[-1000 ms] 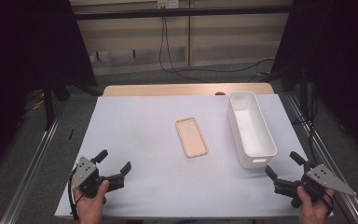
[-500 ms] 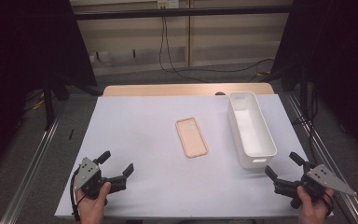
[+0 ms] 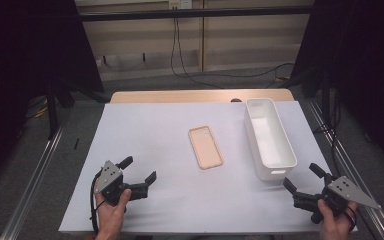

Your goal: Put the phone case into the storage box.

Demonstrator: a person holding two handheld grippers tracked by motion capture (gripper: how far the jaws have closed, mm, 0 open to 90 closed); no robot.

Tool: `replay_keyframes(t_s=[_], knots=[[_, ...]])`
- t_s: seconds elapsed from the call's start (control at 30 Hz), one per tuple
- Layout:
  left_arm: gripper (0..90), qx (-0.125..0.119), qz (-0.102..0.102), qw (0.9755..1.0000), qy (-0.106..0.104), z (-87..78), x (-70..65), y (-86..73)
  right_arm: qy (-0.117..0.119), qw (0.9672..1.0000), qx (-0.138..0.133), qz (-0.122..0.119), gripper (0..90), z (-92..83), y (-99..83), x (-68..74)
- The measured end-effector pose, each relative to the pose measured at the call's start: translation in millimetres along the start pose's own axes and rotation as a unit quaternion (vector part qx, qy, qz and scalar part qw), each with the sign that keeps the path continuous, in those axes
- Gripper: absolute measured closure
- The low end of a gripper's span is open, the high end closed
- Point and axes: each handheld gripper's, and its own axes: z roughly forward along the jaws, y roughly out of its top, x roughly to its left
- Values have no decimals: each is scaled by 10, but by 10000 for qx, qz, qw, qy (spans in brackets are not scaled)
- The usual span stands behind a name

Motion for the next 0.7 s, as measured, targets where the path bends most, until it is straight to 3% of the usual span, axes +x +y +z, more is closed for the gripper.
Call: replay_keyframes(t_s=[0.1, 0.17, 0.23, 0.37, 0.4, 0.47, 0.7], knots=[[23, -35, 37, 10000, -2, 30, -4, 20, 19, 10000, 17, -28, 0, 4, 0, 4], [27, -46, -46, 9999, -85, 75, -11, 46, 11, 10000, 23, -57, 0, 5, 1, 7], [26, -94, 111, 9999, -53, 149, -42, 92, 14, 10000, 18, -51, 0, 6, 1, 12], [30, -76, 115, 9999, -82, 233, -60, 130, 18, 10000, 14, -38, 0, 6, -1, 4], [32, -64, 194, 9998, -65, 294, -85, 149, 10, 10000, 13, -40, 0, 7, -1, 4], [36, -20, 294, 9994, -157, 351, -100, 174, 11, 10000, 23, -42, 0, 8, 0, 9], [40, -51, 321, 9984, -466, 477, -174, 240, 15, 10000, 22, -57, 0, 7, -3, 5]])
